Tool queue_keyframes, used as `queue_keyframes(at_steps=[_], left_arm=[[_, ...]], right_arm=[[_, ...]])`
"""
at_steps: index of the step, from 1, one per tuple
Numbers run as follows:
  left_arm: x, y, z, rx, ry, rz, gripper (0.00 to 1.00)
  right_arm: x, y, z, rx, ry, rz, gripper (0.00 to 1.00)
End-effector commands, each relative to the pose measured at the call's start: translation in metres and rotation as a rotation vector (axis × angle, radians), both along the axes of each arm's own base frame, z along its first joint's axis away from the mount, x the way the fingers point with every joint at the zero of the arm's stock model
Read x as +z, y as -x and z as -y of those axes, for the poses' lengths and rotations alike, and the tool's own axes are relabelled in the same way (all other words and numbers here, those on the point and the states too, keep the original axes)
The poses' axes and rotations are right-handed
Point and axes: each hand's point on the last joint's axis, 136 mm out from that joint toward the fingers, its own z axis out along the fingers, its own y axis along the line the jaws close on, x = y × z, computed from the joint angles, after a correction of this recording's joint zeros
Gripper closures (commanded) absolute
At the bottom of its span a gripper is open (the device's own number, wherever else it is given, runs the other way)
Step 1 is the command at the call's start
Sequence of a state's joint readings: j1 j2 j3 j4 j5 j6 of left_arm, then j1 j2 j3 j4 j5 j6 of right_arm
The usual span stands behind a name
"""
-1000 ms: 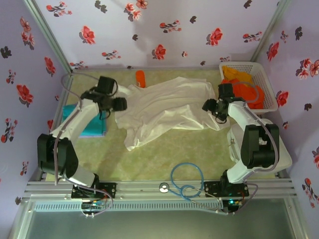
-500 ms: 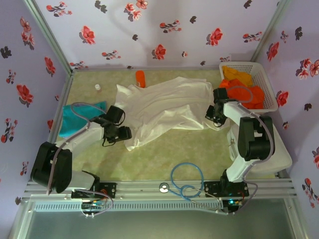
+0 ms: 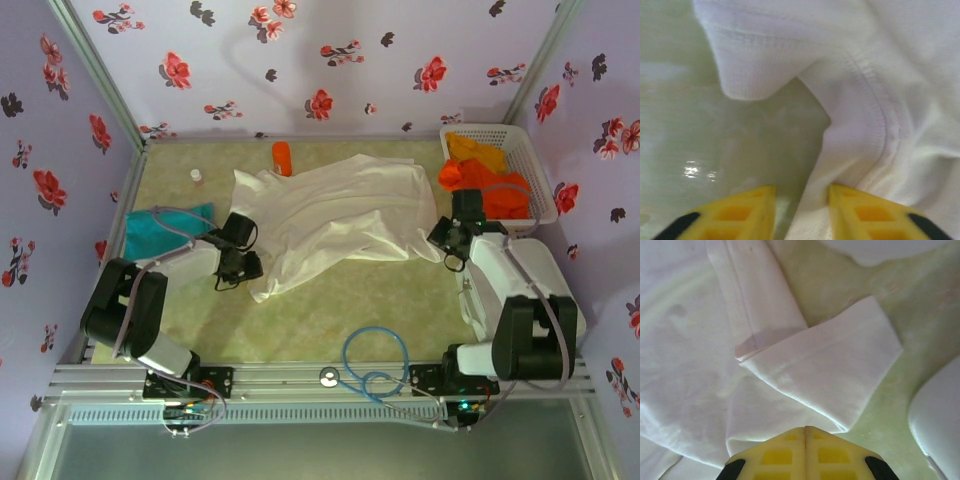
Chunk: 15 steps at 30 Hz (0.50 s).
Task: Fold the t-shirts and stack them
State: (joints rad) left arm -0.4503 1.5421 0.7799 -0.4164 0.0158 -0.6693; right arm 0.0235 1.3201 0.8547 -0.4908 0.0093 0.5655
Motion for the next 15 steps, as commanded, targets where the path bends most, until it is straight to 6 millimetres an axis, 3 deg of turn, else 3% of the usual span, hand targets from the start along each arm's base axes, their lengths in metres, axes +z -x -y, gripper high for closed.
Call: queue_keyframes(at_steps=[1,3,6,8,15], left_arm=[[-0.006,-0.014,0.017,-0.02,0.049,0.019,0.78],[-0.006,-0.013,0.016,-0.028,0.037,0.009,0.86],[0.004,-0.011,0.004,-0.037,-0.019,-0.001,0.99],[0.017,-0.011,-0.008,-0.032,-0.036,0.013,1.0],[0.06,-0.012,-0.054,0.015,-0.099,0.034,1.0]], right_arm=[[-0.006,0.008,0.007,-0.038,0.016,-0.007,0.9],[-0.01,0.004,0.002,-0.005,0.002,-0.02,0.49],[-0.014,-0.005,-0.004,0.026,-0.023,-0.045,0.27],[-0.017,-0.011,-0.007,0.043,-0.029,-0.051,0.21],[-0.034,-0.022,-0.017,0.109,-0.016,-0.112,0.19]])
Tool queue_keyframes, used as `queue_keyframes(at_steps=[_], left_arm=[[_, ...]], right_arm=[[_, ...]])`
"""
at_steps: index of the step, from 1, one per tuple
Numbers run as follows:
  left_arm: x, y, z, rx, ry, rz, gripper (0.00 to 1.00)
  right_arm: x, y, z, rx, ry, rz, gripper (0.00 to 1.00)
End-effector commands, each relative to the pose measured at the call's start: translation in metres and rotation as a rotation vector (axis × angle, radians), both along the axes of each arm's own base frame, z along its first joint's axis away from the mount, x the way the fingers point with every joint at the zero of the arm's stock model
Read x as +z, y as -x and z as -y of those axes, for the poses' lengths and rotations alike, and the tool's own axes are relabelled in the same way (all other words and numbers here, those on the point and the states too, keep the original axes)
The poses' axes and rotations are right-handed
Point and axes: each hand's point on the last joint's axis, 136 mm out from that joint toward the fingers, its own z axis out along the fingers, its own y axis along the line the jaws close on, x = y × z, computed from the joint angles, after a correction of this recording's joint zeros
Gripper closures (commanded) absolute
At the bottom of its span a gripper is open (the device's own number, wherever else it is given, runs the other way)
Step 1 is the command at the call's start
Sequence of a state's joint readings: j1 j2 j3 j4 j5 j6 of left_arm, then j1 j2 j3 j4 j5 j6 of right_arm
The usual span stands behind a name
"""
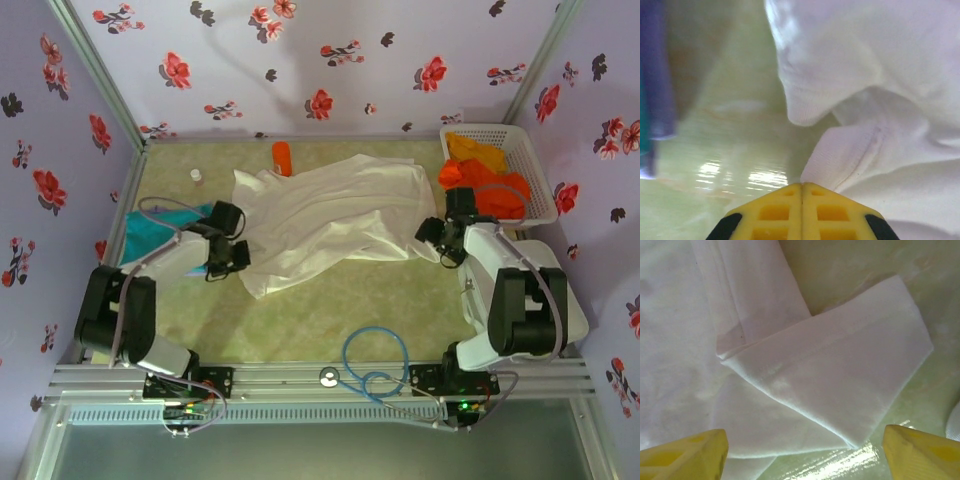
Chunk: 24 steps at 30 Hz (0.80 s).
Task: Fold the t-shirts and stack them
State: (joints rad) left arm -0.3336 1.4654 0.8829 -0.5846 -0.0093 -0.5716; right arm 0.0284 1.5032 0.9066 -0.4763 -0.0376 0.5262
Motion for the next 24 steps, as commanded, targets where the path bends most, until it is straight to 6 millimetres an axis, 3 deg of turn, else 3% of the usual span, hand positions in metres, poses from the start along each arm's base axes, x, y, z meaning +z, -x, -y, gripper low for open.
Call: queue_keyframes(at_steps=[1,9,10,12,13,19,24], left_arm=[[0.023,0.004,-0.021,-0.011,-0.057,0.004,1.0],[0.028,0.012,-0.047,0.027,-0.119,-0.026,0.99],[0.027,0.013,-0.047,0.027,-0.119,-0.032,0.94],[0.024,0.018,-0.045,0.027,-0.101,-0.049,0.69],[0.022,0.022,-0.043,0.029,-0.084,-0.057,0.63],[0.009,0.057,-0.02,0.034,0.052,-0.083,0.42],[0.004,0.083,-0.001,0.041,0.101,-0.064,0.38]], right_arm=[[0.001,-0.011,-0.009,0.054,0.004,0.0,0.19],[-0.015,-0.008,-0.019,0.109,0.064,-0.055,0.29],[-0.016,-0.007,-0.02,0.116,0.064,-0.058,0.3],[-0.022,-0.005,-0.023,0.129,0.071,-0.077,0.32],[-0.025,-0.003,-0.023,0.133,0.073,-0.089,0.35],[-0.032,0.003,-0.025,0.13,0.072,-0.107,0.55],[-0.029,0.002,-0.022,0.107,0.078,-0.089,0.85]])
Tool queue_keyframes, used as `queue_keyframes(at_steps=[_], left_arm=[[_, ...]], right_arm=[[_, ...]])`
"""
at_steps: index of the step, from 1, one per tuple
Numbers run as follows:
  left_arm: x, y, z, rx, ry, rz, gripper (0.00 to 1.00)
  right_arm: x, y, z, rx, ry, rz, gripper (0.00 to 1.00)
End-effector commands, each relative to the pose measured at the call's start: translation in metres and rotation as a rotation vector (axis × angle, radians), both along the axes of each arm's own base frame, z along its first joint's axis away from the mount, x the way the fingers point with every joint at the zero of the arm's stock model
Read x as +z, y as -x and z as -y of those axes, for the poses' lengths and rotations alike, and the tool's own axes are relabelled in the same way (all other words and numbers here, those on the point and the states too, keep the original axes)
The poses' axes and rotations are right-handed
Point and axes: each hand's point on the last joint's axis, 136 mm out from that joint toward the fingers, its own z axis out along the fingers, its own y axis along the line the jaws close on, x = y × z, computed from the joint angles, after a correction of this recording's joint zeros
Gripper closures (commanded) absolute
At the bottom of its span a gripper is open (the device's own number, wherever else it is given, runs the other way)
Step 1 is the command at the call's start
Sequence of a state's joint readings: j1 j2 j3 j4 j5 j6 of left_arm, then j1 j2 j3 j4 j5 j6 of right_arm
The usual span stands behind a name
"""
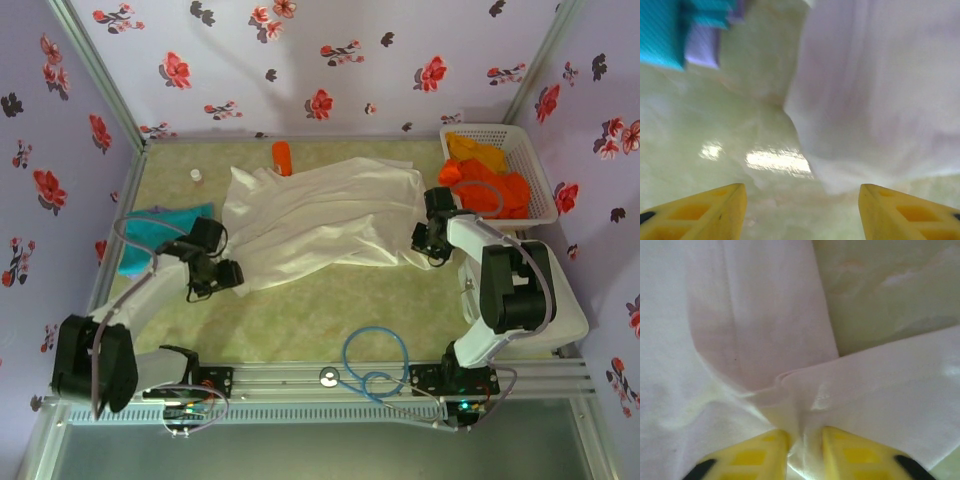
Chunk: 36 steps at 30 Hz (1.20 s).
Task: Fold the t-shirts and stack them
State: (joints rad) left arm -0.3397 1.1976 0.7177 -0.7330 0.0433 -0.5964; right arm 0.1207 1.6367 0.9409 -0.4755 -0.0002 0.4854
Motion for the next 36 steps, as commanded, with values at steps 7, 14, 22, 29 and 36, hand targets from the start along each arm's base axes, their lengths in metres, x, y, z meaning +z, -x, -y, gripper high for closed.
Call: queue_keyframes(at_steps=[7,14,22,29,36], left_arm=[[-0.02,0.009,0.03,0.046,0.076,0.036,0.36],[-0.033,-0.019,0.031,0.026,0.015,0.074,0.47],[-0.003,-0.062,0.013,0.023,-0.03,0.095,0.98],[0.048,-0.112,0.016,-0.043,-0.005,0.113,1.0],[0.069,-0.188,0.019,-0.067,0.01,0.143,0.99]], right_arm=[[-0.002,-0.002,-0.005,-0.032,-0.028,0.007,1.0],[-0.002,-0.001,-0.007,-0.087,-0.107,-0.006,1.0],[0.016,-0.013,0.002,-0.126,-0.152,0.011,1.0],[0.05,-0.053,0.006,-0.103,-0.121,0.063,1.0],[0.053,-0.099,0.005,-0.117,-0.127,0.073,1.0]])
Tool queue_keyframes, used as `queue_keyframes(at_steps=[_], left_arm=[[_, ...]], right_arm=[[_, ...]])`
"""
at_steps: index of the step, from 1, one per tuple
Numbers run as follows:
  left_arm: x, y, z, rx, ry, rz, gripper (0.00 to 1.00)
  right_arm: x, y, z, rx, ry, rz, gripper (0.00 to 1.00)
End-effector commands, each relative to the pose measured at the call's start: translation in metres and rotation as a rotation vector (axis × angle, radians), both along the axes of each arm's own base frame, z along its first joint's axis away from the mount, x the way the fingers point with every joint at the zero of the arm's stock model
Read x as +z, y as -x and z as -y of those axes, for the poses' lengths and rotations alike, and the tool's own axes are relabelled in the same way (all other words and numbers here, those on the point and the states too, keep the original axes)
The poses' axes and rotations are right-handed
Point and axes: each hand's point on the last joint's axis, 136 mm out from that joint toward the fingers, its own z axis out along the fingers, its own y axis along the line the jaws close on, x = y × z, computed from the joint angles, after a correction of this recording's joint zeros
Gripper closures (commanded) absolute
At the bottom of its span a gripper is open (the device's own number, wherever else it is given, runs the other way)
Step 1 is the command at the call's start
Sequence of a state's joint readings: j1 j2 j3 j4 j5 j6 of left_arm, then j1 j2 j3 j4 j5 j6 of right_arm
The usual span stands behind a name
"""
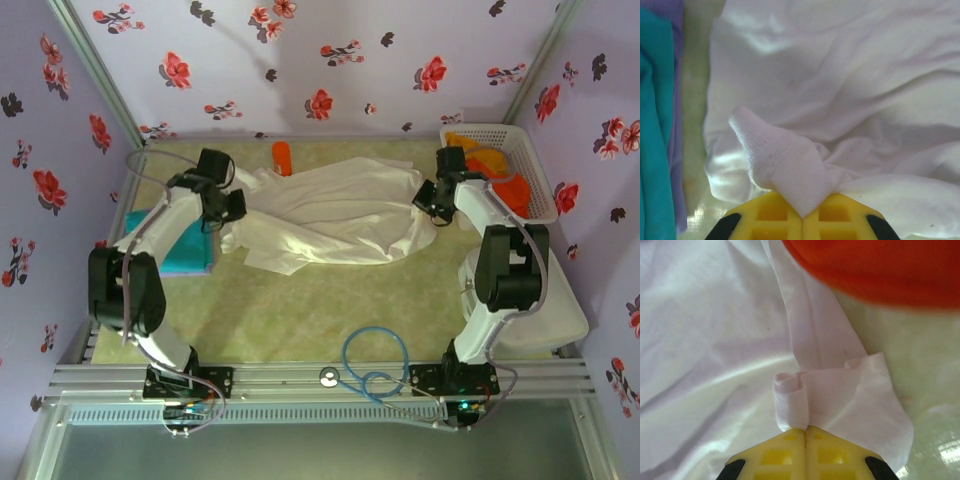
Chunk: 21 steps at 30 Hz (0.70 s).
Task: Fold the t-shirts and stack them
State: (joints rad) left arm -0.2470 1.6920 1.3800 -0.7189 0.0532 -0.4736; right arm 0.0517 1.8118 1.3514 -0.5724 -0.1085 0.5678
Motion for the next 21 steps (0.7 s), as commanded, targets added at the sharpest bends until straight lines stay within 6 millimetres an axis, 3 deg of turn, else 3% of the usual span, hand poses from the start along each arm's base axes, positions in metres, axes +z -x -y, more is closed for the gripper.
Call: queue_keyframes(at_steps=[1,5,7,10,15,18,21], left_arm=[[-0.008,-0.018,-0.005,-0.043,-0.015,-0.052,0.91],[-0.02,-0.036,-0.005,-0.043,-0.015,-0.079,0.59],[-0.021,-0.028,-0.002,-0.045,-0.002,-0.089,0.53],[-0.022,-0.005,-0.001,-0.037,0.007,-0.086,0.46],[-0.038,0.056,0.003,-0.023,0.03,-0.108,0.47],[-0.056,0.08,0.008,-0.009,0.056,-0.123,0.47],[-0.08,0.089,0.011,-0.007,0.077,-0.157,0.47]], right_arm=[[-0.011,-0.005,0.004,-0.012,0.01,-0.052,1.0],[-0.016,-0.01,-0.002,0.014,-0.018,-0.071,0.76],[-0.012,-0.009,-0.004,0.027,-0.027,-0.051,0.57],[-0.006,-0.001,-0.004,0.038,-0.022,-0.015,0.29],[0.001,0.023,0.0,0.038,-0.007,0.018,0.03],[0.002,0.039,0.004,0.028,0.011,0.037,0.01],[-0.004,0.052,0.005,0.032,0.018,0.022,0.01]])
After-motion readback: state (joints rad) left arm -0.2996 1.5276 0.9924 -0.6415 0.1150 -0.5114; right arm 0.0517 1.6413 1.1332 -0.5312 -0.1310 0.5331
